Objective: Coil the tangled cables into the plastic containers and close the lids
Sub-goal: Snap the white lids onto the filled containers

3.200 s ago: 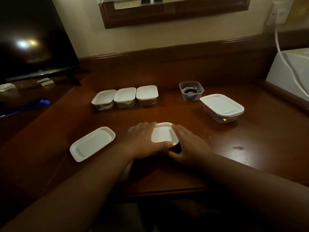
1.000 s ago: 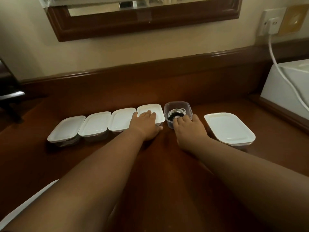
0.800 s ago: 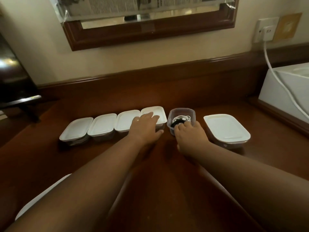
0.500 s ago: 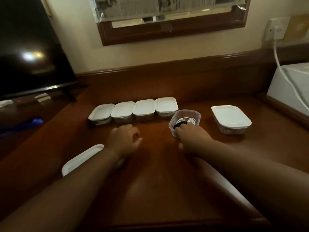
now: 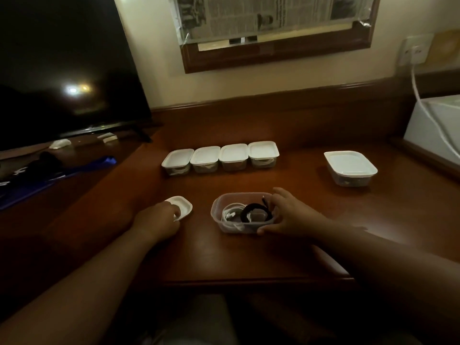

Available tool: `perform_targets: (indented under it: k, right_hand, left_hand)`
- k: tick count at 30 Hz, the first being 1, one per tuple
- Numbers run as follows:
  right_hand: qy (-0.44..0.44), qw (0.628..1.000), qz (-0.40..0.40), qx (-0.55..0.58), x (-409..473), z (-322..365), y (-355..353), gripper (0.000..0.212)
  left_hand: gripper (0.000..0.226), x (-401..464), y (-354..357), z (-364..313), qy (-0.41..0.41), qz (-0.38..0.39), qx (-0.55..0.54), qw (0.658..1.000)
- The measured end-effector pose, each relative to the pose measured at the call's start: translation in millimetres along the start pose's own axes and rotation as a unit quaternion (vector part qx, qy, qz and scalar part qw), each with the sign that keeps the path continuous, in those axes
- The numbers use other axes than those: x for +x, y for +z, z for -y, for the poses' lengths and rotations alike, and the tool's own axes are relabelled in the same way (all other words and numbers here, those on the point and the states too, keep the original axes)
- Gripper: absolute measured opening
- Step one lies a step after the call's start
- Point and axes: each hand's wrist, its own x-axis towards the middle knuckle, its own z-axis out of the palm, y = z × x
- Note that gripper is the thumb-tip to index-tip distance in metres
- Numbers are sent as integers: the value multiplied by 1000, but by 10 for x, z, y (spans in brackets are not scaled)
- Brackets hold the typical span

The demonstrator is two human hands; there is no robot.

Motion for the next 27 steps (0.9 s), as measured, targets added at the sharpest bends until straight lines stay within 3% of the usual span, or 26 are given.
perform_targets:
  k: [2,4,9,13,19,27]
  right_hand:
    - [-8,999,-18,35,-10,4,34,72]
    - [-4,997,-30,75,4,-22,74,66]
    - [-3,985,-59,164,0,-116,222,87]
    - [-3,975,-89,204,-17,-161,331,98]
    - [-25,972,-96,214,14,-213,353,97]
    - [-38,971,-113,209,20,-261,380,103]
  left_hand:
    - [31,-7,-12,-22,3,16,17,1000]
    - [25,-9,-28,-52,8,9,22,1000]
    - [14,-87,-156,-291,39,-111,-128,985]
    - [14,-244,-307,-647,145,-187,-213,948]
    - [19,-352,-263,-1055,289,-157,-182,927]
    - [17,-297,-190,-1271,324,-66,-243,912]
